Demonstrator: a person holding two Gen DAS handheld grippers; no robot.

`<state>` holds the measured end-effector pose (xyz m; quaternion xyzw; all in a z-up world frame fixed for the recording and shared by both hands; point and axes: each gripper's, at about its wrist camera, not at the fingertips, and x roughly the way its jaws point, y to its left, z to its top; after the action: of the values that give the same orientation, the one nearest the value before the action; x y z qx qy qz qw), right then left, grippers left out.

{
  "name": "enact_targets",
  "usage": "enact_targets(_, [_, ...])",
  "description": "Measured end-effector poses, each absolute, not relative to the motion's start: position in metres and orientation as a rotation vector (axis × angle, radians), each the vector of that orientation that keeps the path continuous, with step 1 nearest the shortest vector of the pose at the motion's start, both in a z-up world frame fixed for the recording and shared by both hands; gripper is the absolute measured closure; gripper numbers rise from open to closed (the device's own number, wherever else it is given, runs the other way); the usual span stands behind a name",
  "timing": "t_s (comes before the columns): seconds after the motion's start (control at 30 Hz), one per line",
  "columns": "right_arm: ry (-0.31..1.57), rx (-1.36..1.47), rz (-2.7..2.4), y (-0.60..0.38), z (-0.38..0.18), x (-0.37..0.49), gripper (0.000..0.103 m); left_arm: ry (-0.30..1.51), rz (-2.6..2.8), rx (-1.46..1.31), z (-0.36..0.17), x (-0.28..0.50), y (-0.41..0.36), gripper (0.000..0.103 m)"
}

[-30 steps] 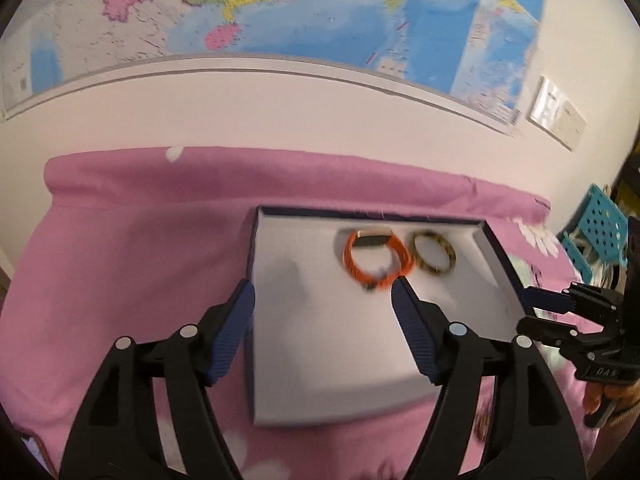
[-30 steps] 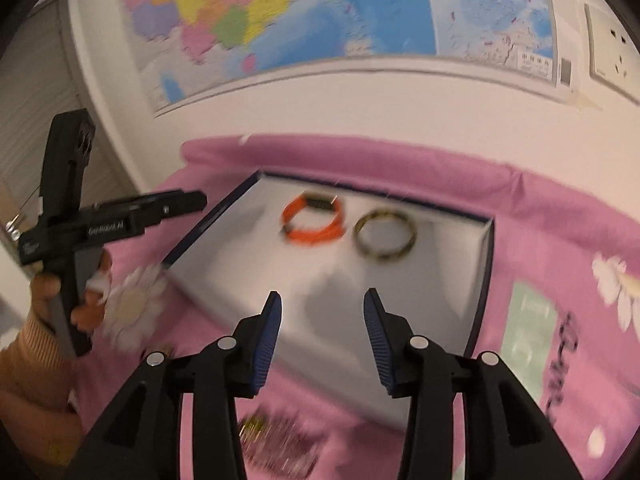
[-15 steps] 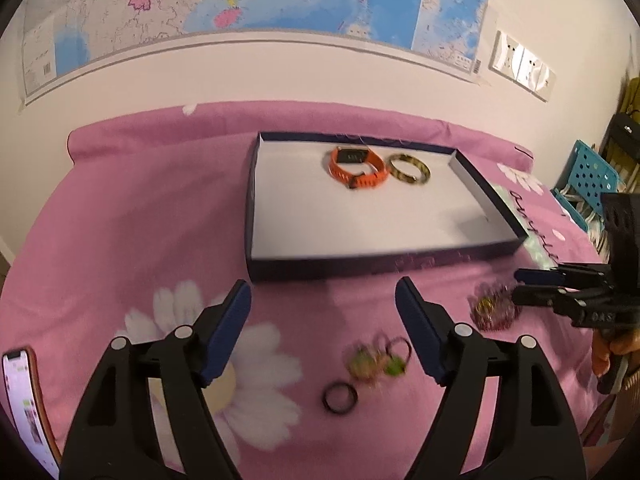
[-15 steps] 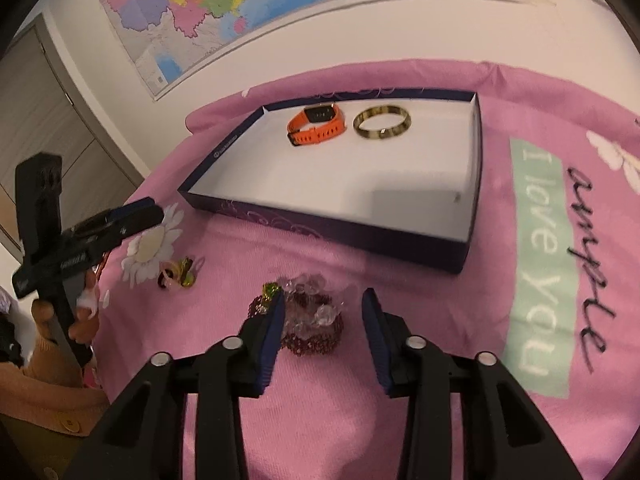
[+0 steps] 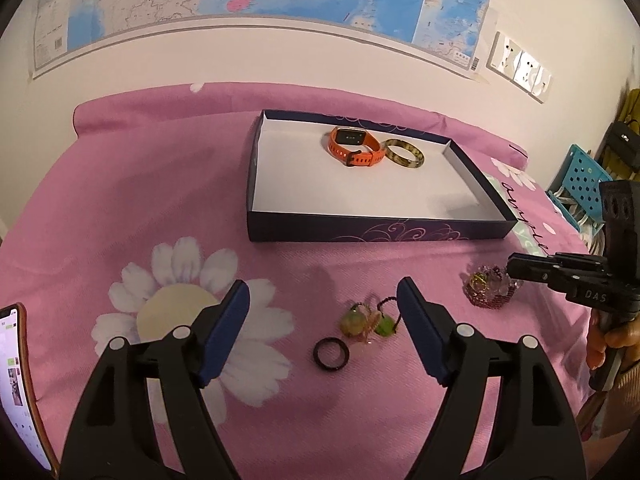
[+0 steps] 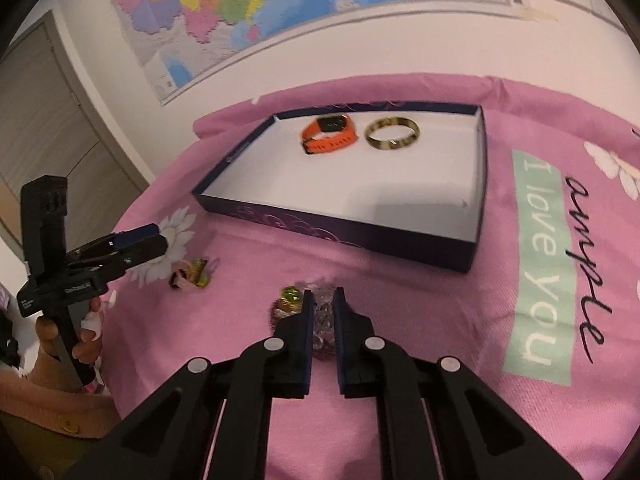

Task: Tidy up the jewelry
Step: 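Withdraw both tools and move the right tool to the crystal bracelet, then grasp the clear crystal bead bracelet with the right tool and lift it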

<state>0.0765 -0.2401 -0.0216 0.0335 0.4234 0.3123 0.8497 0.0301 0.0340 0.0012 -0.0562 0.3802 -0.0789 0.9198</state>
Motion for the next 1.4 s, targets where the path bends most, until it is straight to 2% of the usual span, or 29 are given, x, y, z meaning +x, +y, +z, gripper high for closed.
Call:
enact_targets(0.63, [0.769, 0.156, 0.804, -0.231, 0.024, 0.059, 0.095, 0.780, -0.230, -0.060, -0.004, 0.006, 0.025, 0.028])
enact_targets(0.93, [0.826, 0.187, 0.870, -0.216, 0.006, 0.050, 0.095, 0.815, -0.251, -0.025, -0.015, 0.006, 0.017, 0.031])
enact_targets(1.4, [0.930, 0.220, 0.778, -0.246, -0.030, 0.045, 0.095, 0.838, -0.254, -0.005, -0.020, 0.009, 0.012, 0.033])
